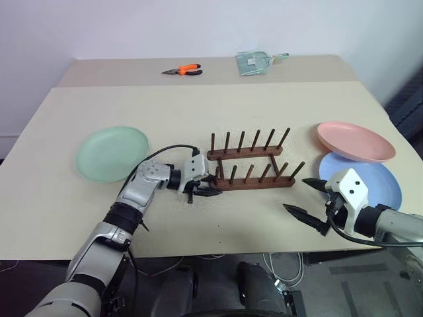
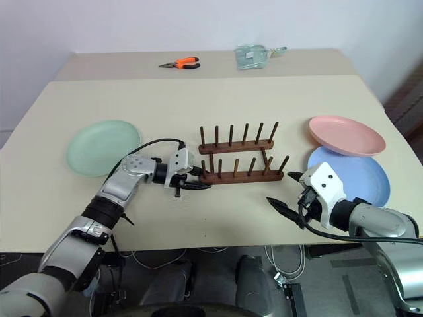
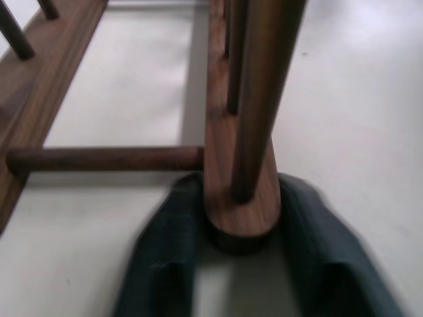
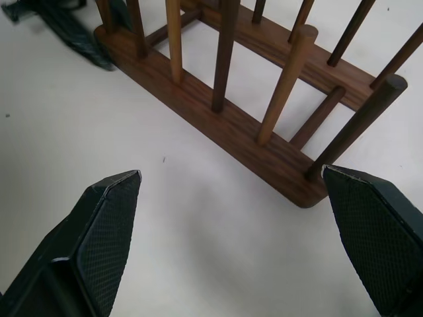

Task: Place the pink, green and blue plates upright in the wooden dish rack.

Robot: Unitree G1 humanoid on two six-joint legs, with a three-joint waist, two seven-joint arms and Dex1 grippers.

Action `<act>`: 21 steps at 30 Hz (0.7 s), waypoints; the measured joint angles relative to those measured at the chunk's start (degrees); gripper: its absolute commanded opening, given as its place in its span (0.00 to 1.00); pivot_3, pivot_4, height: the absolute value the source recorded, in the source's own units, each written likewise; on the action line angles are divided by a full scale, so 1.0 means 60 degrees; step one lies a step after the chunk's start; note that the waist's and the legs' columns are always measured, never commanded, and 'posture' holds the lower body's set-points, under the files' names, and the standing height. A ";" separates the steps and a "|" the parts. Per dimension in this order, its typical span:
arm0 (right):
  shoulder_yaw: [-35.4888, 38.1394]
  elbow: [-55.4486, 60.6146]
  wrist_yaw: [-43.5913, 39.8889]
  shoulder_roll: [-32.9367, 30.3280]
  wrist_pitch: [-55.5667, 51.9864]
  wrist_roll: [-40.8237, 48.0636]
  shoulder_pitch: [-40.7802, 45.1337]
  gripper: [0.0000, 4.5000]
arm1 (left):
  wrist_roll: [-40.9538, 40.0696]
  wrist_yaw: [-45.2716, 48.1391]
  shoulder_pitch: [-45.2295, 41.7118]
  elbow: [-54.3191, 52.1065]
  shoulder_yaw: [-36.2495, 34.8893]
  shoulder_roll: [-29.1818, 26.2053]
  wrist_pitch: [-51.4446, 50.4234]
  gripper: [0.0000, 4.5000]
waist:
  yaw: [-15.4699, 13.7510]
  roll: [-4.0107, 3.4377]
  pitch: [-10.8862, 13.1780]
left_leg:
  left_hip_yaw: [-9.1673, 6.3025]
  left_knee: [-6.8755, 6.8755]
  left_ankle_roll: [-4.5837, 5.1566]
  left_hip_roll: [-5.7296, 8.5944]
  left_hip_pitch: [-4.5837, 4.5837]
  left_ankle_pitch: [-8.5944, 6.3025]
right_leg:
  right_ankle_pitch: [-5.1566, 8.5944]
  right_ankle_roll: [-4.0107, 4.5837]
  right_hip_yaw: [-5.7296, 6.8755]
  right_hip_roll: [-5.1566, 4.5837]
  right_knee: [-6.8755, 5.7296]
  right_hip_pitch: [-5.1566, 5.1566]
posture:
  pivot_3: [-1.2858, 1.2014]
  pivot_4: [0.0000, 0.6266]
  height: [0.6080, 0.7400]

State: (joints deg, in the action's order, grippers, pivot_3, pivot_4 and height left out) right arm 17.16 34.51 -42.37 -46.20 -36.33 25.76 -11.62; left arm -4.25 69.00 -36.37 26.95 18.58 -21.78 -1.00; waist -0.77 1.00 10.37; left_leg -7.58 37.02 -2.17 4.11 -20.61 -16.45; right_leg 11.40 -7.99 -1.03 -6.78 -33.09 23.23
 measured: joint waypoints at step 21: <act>-0.3192 -0.3445 0.1372 0.0969 0.1631 -0.3274 0.2513 0.00 | 0.0188 -0.3771 0.2917 -0.5529 0.0124 0.0456 -0.4546 0.29 | -0.0035 0.0007 -0.0031 | -0.0013 0.0017 0.0001 0.0004 0.0032 -0.0004 | 0.0005 0.0005 -0.0006 -0.0007 0.0004 -0.0048 | 0.52 0.24 1.00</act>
State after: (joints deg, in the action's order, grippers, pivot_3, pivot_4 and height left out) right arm -1.99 13.84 -34.14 -40.38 -26.54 6.11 3.46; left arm -3.12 46.37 -18.86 -6.22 19.33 -19.04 -28.28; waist -0.98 1.04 10.18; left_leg -7.65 37.12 -2.16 4.13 -20.42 -16.48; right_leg 11.43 -7.96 -1.07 -6.83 -33.07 22.94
